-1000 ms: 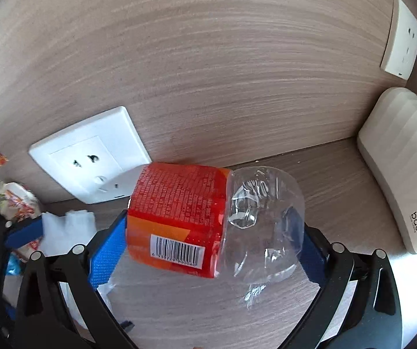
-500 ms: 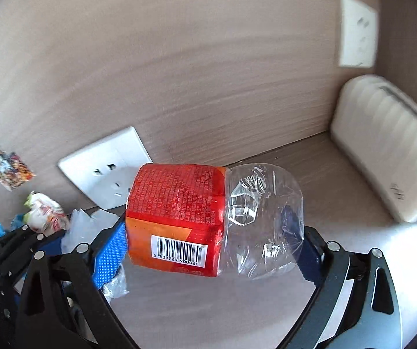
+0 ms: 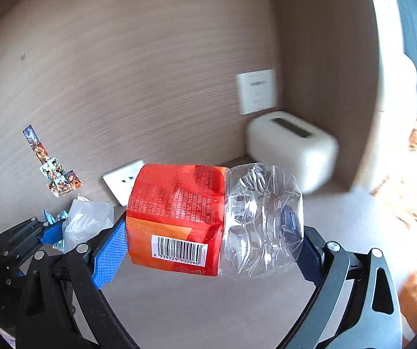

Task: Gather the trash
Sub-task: 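Carry the plastic ball and bottle over the wastebasket with both grippers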

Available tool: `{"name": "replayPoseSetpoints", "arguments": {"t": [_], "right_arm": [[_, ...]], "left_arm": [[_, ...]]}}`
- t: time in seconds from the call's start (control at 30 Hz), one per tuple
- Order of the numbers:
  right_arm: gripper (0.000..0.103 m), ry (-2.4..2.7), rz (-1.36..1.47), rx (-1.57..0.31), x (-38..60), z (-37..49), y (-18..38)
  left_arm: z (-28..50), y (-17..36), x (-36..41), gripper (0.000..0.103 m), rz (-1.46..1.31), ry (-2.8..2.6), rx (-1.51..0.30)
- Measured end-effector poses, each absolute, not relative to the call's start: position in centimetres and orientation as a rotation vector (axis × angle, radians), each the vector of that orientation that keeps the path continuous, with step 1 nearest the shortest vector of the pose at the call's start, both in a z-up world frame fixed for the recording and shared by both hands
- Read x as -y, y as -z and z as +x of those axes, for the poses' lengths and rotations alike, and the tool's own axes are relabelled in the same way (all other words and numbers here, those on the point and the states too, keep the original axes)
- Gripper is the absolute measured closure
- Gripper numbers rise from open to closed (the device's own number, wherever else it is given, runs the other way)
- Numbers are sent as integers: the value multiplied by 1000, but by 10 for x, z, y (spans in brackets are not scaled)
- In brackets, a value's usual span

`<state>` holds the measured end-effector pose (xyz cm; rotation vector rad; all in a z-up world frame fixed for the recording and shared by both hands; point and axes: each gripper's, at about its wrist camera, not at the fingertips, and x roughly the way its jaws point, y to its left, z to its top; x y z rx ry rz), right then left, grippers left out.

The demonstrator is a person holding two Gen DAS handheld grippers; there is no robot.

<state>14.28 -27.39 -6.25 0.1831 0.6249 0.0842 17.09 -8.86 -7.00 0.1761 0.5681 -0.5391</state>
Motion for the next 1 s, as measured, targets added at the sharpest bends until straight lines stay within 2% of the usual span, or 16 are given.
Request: {"name": "replayPoseSetpoints", "arguments": {"t": [0.27,0.6,1.0], "right_arm": [[7,25,270,-617,343,35,47],[7,156,417,-670,427,-74,80],[7,311,525,-762,489,-139,145]], "left_arm": [[93,66,174,61,241,683,-573],[14,86,269,61,316,854,-625],[-29,159,352,61,403,1003,-750]]}}
